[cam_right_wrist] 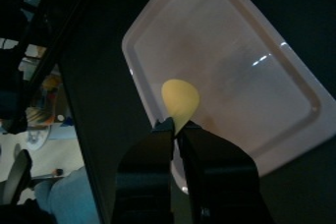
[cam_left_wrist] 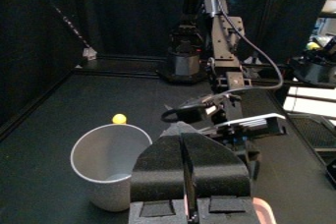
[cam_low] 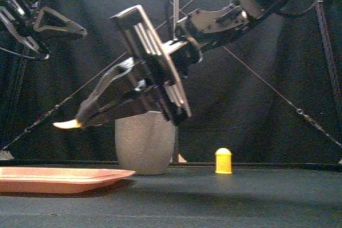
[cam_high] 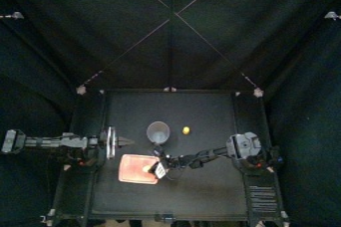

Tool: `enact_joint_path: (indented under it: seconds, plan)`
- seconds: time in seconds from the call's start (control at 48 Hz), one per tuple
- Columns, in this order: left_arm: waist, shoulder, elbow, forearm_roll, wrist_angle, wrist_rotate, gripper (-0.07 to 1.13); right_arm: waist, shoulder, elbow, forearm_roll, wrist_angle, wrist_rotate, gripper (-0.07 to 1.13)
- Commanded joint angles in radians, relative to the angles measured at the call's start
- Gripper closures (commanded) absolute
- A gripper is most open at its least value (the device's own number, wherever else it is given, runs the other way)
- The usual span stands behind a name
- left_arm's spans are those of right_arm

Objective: Pick the chip then place it on the pink plate
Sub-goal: Drop chip on the pink plate and return to neutral

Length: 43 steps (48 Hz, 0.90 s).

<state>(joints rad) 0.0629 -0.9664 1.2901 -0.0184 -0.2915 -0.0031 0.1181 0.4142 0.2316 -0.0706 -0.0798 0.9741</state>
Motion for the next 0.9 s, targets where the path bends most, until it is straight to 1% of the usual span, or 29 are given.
enact_joint_path:
  seconds: [0.021, 0.104, 0.25, 0.271, 0.354, 0.583, 0.896]
  plan:
    - [0.002, 0.002, -0.009, -0.002, -0.003, 0.0, 0.98, -0.012, 0.028, -0.106, -0.028, 0.006, -0.003, 0.6]
    - [-0.002, 0.002, -0.009, -0.002, -0.005, 0.0, 0.98, -0.015, 0.057, -0.138, -0.041, 0.011, -0.008, 0.51]
    - [-0.002, 0.002, -0.008, -0.002, -0.005, 0.0, 0.98, -0.018, 0.077, -0.158, -0.06, 0.018, 0.002, 0.24]
    - [-0.002, 0.002, -0.008, -0.002, -0.003, 0.0, 0.98, -0.02, 0.077, -0.156, -0.058, 0.025, 0.002, 0.19]
    - [-0.002, 0.002, -0.003, -0.002, -0.003, 0.0, 0.98, -0.023, 0.071, -0.153, -0.058, 0.049, 0.002, 0.08]
    - [-0.002, 0.002, 0.005, -0.014, -0.005, 0.0, 0.98, -0.026, -0.023, -0.094, -0.084, 0.061, -0.008, 0.08]
    - [-0.002, 0.002, 0.011, -0.014, -0.006, 0.002, 0.98, -0.048, -0.252, 0.13, -0.14, -0.051, -0.012, 0.08]
